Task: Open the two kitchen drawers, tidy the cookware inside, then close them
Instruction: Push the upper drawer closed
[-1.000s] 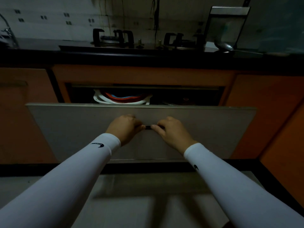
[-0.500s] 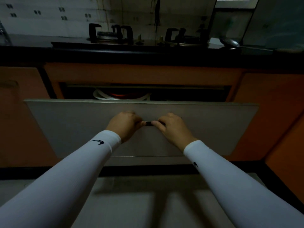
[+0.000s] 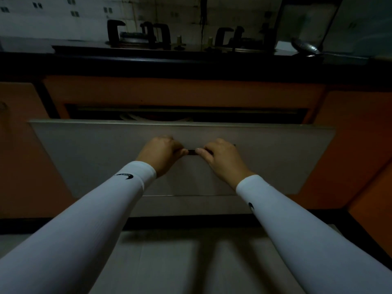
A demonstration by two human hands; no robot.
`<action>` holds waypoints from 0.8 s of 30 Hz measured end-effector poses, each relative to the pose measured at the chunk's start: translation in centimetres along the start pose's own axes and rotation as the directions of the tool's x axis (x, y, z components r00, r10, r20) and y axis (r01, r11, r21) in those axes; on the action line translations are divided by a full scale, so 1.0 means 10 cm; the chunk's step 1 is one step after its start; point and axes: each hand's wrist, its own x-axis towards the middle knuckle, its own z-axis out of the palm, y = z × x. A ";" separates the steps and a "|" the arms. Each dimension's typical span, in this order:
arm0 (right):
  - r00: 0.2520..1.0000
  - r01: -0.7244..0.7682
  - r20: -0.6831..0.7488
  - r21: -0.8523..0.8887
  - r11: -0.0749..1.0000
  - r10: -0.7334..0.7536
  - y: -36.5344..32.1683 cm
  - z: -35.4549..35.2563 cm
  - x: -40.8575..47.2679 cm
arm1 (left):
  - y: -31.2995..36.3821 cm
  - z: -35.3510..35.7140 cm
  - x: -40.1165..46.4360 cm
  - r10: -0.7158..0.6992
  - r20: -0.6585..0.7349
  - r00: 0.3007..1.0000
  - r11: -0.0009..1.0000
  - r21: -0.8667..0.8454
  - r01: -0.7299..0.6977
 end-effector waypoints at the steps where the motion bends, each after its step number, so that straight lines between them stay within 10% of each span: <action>1: 1.000 0.000 -0.004 0.004 1.000 0.000 0.01 0.01 0.02 | -0.01 0.01 0.03 0.001 -0.005 1.000 1.000 -0.001 -0.001; 24: 1.000 0.011 -0.025 -0.013 1.000 -0.011 0.31 0.22 0.60 | -0.27 0.16 0.60 -0.024 -0.015 1.000 0.997 -0.068 0.023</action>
